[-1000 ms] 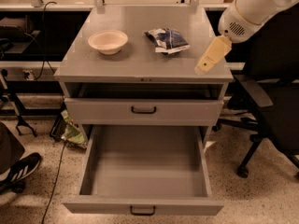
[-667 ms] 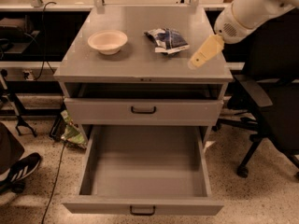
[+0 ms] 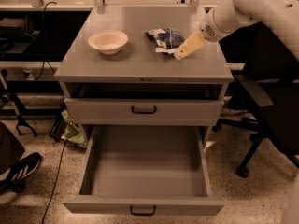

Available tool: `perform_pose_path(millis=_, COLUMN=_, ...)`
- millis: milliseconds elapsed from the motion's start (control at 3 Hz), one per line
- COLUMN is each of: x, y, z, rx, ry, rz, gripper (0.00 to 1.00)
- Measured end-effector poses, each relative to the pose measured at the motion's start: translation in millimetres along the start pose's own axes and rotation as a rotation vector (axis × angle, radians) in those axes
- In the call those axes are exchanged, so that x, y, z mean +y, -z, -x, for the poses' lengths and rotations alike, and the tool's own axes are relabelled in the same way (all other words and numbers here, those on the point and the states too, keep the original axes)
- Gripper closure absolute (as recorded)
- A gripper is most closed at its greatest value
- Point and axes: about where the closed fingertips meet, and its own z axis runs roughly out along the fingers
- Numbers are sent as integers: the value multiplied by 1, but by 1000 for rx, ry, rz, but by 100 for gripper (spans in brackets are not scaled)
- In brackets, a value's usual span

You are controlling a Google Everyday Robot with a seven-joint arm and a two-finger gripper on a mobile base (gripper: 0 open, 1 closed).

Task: Place blue chip bag into middle drawer

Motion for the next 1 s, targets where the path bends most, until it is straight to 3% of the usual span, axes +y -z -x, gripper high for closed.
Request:
perform_pose_path(millis=333, x=-13, y=-40, z=11, rx=-48, ry=-8, rz=-11, gripper=0)
perform_pose_path(millis=1000, x=-10, y=-110, z=37, rx=-124, ry=-62, rz=67, gripper=0)
